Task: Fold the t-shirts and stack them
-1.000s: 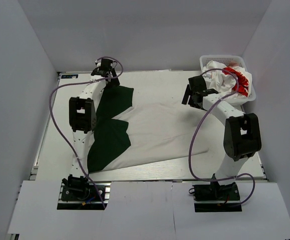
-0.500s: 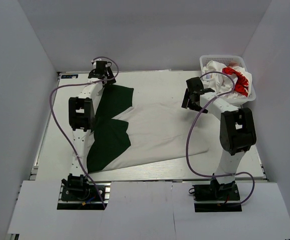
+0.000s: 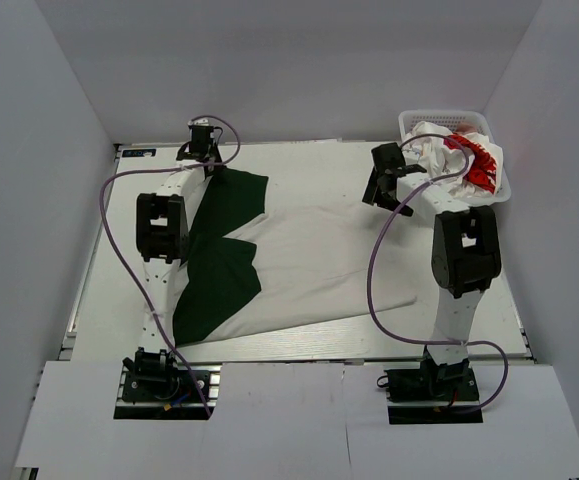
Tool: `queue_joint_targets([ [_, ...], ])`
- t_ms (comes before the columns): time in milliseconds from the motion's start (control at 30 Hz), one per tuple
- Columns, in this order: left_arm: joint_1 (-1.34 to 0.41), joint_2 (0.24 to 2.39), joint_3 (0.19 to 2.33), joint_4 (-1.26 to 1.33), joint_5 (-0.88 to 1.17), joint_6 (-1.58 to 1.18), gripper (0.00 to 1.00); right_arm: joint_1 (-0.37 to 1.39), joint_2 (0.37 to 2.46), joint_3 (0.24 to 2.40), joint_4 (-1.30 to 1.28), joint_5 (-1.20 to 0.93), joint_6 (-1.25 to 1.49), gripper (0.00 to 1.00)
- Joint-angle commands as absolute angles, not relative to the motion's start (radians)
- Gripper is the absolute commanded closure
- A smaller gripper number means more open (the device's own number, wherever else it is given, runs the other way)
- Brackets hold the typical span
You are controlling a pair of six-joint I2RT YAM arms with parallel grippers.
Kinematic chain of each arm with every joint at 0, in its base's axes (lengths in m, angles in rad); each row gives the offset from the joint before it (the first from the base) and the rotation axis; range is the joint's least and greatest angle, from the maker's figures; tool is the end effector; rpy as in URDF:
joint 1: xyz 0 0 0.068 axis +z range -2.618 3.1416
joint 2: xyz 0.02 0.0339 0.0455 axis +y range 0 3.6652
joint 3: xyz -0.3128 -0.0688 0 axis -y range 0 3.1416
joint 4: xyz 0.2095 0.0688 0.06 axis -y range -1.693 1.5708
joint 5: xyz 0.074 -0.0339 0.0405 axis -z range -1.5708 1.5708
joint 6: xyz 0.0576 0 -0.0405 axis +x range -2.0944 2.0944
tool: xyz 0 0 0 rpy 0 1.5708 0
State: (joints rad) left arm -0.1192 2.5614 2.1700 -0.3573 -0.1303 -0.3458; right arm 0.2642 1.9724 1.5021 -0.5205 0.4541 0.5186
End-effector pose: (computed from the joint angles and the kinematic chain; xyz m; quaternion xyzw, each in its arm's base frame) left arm 0.5909 -0.0632 0.1713 -0.1293 0.9060 -0.0338 0.4017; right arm 0.4170 0.0866 0.2548 0.1823 0.9179 -0.0931 0.3398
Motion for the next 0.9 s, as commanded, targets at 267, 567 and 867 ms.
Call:
queue_joint_targets([
  [267, -0.129, 2.384, 2.002, -0.295, -0.150, -0.282, 1.00, 0.258, 2.098, 1.657, -0.500, 0.449, 0.512, 0.10],
  [567, -0.138, 2.180, 1.767, -0.138, -0.140, -0.282, 1.00, 0.253, 2.229, 1.801, -0.388, 0.437, 0.495, 0.10],
  [867, -0.147, 2.146, 1.715, -0.117, -0.140, -0.242, 1.00, 0.255, 2.315, 1.801, -0.380, 0.399, 0.511, 0.13],
])
